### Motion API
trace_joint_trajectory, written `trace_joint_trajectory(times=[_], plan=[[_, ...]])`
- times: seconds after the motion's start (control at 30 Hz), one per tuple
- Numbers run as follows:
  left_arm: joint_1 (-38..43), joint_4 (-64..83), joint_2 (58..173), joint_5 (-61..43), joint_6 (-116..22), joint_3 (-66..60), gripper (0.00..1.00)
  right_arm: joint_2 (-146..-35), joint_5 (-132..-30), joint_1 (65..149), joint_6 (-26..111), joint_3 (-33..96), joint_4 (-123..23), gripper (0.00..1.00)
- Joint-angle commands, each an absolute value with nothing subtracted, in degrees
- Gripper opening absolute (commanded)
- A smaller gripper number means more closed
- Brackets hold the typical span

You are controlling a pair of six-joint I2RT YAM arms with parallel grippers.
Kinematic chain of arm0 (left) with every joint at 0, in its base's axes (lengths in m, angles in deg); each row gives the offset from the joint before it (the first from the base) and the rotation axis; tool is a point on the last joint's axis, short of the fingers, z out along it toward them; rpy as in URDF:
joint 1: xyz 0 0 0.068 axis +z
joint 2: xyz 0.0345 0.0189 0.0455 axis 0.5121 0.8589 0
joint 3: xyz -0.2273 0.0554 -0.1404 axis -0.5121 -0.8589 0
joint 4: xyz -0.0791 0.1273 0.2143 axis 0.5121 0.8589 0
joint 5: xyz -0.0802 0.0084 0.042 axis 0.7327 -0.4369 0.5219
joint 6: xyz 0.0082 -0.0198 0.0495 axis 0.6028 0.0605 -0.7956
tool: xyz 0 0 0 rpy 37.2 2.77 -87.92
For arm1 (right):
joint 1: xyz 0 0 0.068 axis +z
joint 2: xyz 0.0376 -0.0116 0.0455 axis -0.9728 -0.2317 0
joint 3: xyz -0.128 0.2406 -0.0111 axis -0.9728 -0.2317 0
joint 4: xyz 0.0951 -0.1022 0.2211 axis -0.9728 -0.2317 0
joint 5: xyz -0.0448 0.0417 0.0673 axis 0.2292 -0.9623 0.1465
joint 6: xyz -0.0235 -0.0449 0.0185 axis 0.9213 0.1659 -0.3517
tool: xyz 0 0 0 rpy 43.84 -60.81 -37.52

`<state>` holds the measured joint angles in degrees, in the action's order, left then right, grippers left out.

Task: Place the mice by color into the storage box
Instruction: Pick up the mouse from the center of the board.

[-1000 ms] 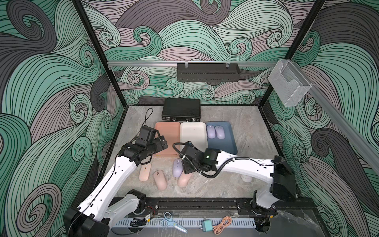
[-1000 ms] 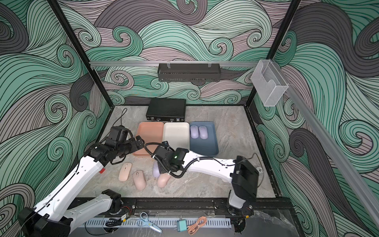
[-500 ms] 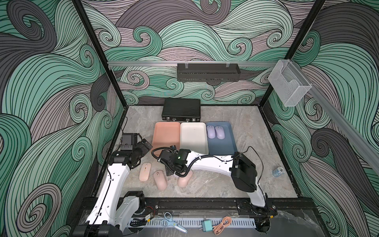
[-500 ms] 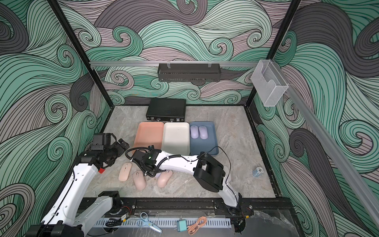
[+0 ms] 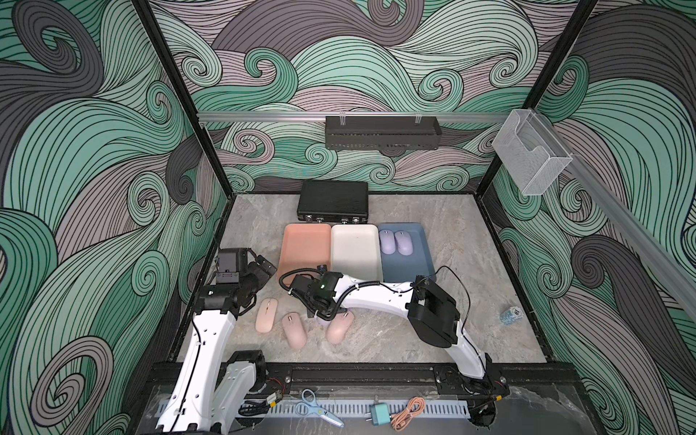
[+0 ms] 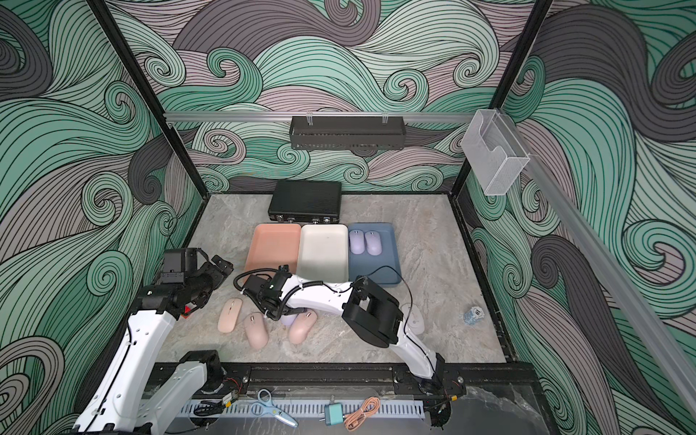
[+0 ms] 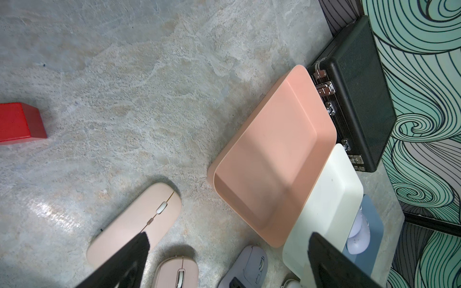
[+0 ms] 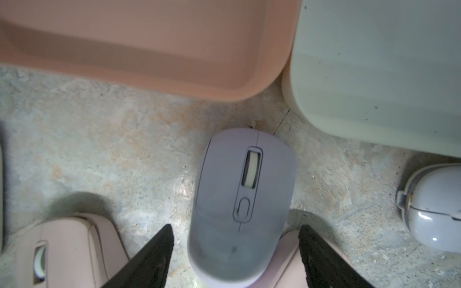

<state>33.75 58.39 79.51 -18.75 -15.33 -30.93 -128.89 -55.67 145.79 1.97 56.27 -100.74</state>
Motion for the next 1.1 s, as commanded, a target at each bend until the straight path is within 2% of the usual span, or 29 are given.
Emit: trace_joint_trajectory(times=[0.0, 0.23, 0.53, 0.8, 1.07], plan=[[34.2, 58.1, 79.7, -17.1, -14.5, -32.0, 0.98, -130.7, -55.9, 145.2, 2.0, 57.6, -100.0, 0.78], [34.3, 57.9, 80.4, -15.8, -14.7, -31.5, 0.99, -134.3, -56.8, 144.8, 2.3, 60.1, -100.1, 0.7], [34.4, 58.8, 79.6, -15.8, -15.5, -29.7, 0.98, -134.5, -56.1, 145.2, 4.0, 61.5, -98.9, 0.56], [34.5, 59.4, 79.6, -15.2, -15.3, -27.4, 0.98, -129.6, -54.3, 146.0, 7.0, 61.6, -97.8, 0.54], [34.6, 58.1, 79.3, -13.5, -16.8, -24.8, 0.99, -120.7, -52.7, 146.3, 9.7, 54.9, -94.3, 0.53]])
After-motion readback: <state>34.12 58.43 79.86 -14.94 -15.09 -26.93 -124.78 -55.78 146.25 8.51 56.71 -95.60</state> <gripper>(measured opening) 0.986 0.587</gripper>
